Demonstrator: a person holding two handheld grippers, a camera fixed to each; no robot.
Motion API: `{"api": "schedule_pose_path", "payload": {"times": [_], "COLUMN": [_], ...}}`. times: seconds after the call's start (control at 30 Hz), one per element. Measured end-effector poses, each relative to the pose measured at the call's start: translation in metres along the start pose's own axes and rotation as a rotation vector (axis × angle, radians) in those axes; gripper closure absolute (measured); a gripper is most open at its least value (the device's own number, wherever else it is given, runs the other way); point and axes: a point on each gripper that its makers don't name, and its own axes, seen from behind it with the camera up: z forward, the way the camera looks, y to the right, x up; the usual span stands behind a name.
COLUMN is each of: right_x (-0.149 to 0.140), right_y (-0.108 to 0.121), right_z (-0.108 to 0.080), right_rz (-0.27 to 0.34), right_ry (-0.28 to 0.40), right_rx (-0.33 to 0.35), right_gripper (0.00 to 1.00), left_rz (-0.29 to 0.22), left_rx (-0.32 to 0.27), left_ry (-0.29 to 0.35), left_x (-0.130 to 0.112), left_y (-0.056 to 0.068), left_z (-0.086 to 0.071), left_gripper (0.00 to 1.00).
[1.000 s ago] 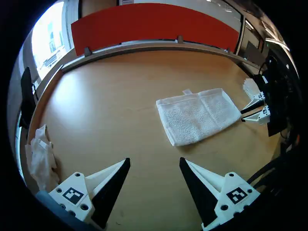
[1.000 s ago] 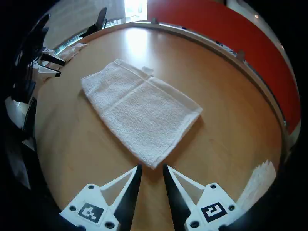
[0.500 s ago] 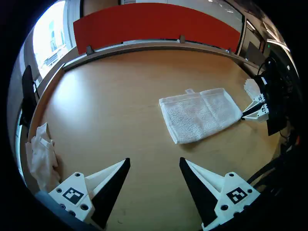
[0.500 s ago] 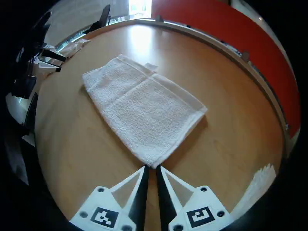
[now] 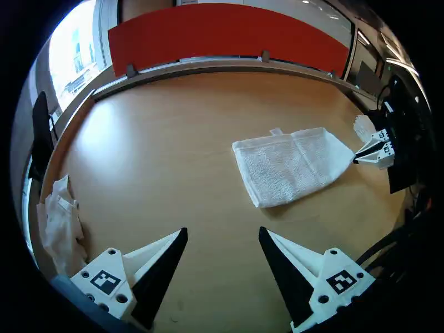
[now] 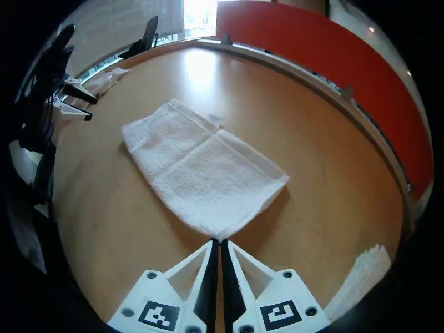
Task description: Fold towel
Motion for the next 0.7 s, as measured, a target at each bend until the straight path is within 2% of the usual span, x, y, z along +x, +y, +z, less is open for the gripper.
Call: {"api": "schedule_pose_path", "payload": {"times": [0.4, 0.7], "right_x": [0.070, 0.088], "right_y": [0.009, 0.017], "right_z": [-0.033, -0.059], "right_rz": [-0.060, -0.118], "right_ry": [0.127, 0.156], "right_rx": [-0.052, -0.087], "right_gripper": [0.96, 0.96], "left_rz": [-0.009, -0.008], "left_rx": [0.009, 0.007], "left_ry": [0.012, 0.024], "left_x": [0.008, 0.013], "left_y": [0.000, 0.003], "left_z": [-0.004, -0.009], "left_gripper": [0.05, 0.05]}}
